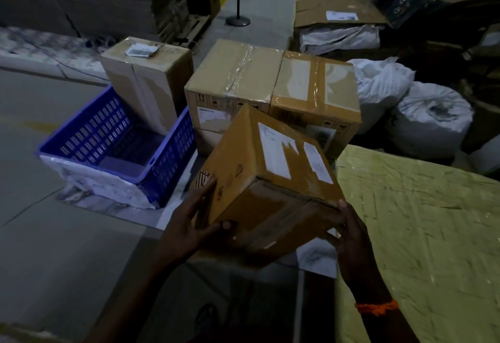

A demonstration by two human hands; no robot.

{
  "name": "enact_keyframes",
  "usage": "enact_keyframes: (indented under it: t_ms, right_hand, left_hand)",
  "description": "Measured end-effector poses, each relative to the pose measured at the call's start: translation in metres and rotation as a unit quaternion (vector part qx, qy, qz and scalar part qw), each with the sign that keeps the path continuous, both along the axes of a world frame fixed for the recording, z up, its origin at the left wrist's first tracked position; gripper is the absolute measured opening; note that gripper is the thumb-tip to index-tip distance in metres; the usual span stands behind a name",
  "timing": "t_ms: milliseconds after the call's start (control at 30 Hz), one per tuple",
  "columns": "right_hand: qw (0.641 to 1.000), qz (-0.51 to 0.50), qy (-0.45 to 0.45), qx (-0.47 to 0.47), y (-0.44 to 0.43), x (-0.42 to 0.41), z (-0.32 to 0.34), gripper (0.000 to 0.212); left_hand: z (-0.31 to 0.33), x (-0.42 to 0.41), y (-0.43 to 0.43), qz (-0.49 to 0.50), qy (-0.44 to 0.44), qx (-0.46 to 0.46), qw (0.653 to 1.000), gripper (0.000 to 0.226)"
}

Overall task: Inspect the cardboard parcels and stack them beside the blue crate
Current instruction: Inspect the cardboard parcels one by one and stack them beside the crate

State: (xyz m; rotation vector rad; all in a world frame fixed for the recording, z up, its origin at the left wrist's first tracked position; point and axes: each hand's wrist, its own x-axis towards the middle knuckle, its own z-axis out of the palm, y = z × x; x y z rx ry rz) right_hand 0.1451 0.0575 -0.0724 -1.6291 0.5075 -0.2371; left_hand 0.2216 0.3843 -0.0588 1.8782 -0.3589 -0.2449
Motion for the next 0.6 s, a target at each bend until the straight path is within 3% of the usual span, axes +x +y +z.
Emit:
enact_keyframes:
  t_ms: [67,100,200,233,267,333,467,600]
  right_hand:
    - [0.996,-0.009,0.064,-0.059,-0.006,0.0,-0.007,0.103]
    - [0.99,-0.011,0.104,-0.09,-0.008,-0.003,-0.019,0.103]
    - [0.986,-0.02,0.064,-0.152,-0.002,-0.015,-0.016,0.072]
    - [0.992,-0.02,0.027,-0.125,0.002,-0.017,-0.007,0.057]
    - [0.997,-0.028,0.009,-0.073,0.006,-0.015,0.004,0.055]
    - [0.999,-0.034,-0.013,-0.003,0.0,-0.012,0.016,0.077]
    - [0.998,-0.04,-0.005,0.049,-0.008,-0.008,0.03,0.024]
    - [0.988,-0.107,0.013,0.112,-0.016,-0.011,0.017,0.019]
  left_hand:
    - [0.014,0.01,-0.006,-0.009,-0.004,0.018,1.0,0.091]
    - [0.019,0.014,-0.008,-0.016,-0.005,0.023,1.0,0.088]
    - [0.024,0.019,-0.014,-0.019,0.004,0.007,1.0,0.087]
    - [0.023,0.017,-0.018,-0.005,0.011,-0.005,1.0,0.091]
    - [0.02,0.014,-0.023,0.015,0.018,-0.018,1.0,0.096]
    - [0.015,0.007,-0.031,0.042,0.04,-0.042,0.997,0.105]
    - [0.007,0.002,-0.039,0.038,0.034,-0.076,0.996,0.105]
    - [0.021,0.013,-0.048,0.033,-0.009,0.014,0.999,0.09]
